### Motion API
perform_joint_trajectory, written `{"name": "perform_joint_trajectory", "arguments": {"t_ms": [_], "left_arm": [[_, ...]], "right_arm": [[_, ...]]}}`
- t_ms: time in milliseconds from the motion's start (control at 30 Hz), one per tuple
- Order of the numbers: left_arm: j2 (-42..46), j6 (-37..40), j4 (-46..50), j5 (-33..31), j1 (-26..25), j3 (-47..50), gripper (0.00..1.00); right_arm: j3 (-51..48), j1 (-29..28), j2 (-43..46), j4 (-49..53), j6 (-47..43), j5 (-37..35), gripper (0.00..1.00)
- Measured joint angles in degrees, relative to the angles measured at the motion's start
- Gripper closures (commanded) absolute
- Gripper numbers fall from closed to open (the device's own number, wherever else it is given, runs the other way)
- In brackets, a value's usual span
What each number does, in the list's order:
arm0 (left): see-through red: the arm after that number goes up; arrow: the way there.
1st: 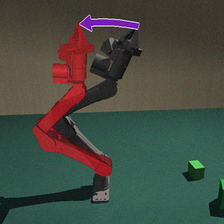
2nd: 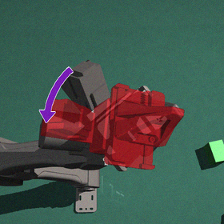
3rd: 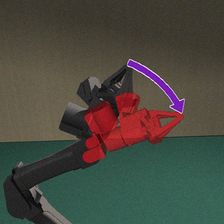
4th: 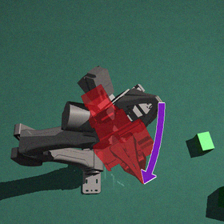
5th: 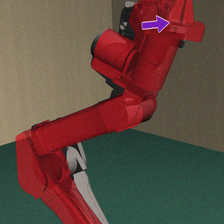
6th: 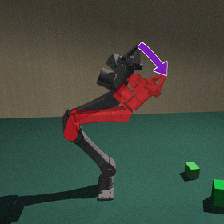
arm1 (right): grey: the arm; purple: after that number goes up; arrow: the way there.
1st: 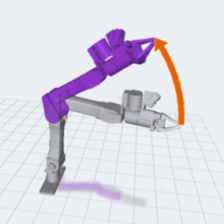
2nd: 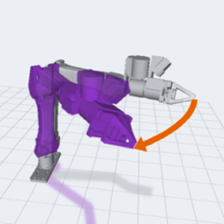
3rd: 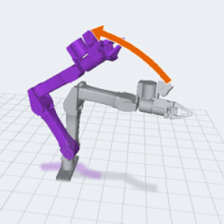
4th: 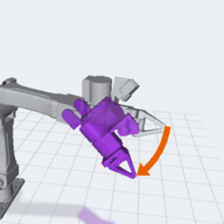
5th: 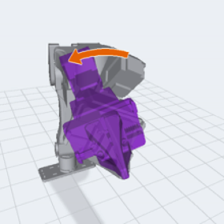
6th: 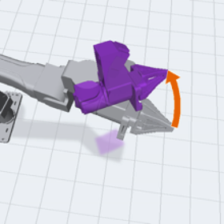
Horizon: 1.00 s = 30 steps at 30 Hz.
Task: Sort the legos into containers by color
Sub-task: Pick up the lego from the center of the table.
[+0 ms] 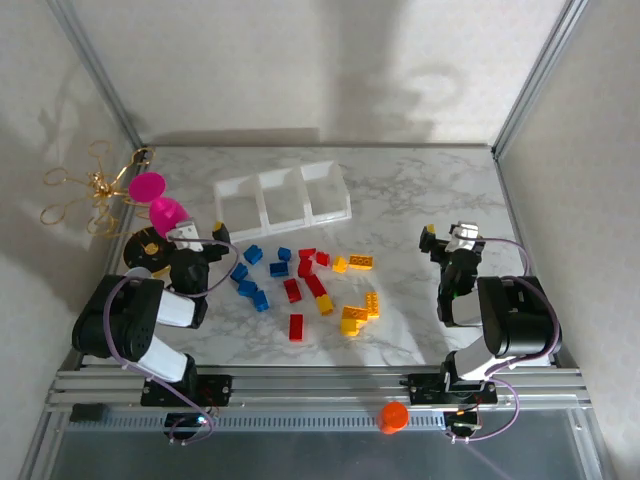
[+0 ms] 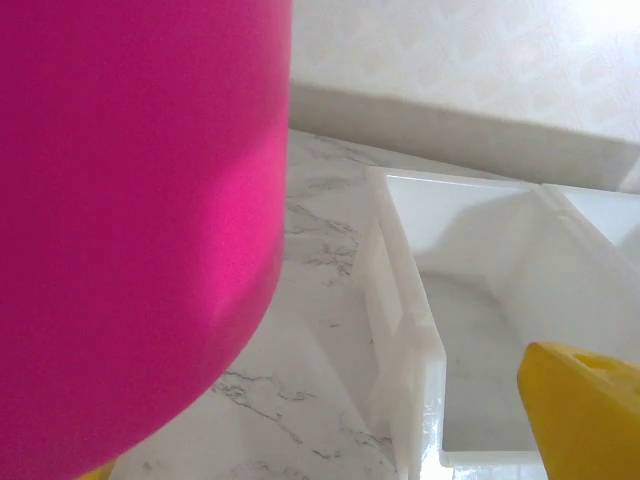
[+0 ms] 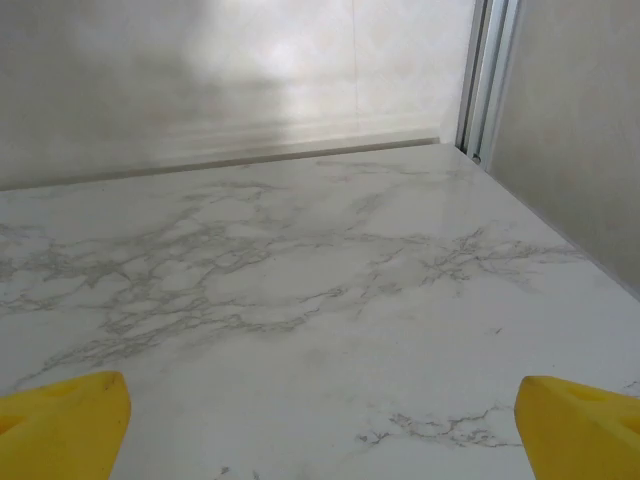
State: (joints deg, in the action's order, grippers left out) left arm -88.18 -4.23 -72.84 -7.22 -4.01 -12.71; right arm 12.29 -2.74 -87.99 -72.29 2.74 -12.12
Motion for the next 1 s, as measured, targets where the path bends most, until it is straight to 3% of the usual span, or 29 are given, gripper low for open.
{"name": "perform_joint_trajectory", "arguments": {"t_ms": [833,1000], "left_arm": [[0.02,0.07,0.02,0.02,0.00,0.00,0.01],[2.01,0.87,3.48,0.20,-0.33,-0.52,0.01]], "right_arm": [[0.00,0.00,0.00,0.00,0.00,0.00,0.01],[0.00,0.00,0.02,0.00,-0.02,0.22,0.01]]}}
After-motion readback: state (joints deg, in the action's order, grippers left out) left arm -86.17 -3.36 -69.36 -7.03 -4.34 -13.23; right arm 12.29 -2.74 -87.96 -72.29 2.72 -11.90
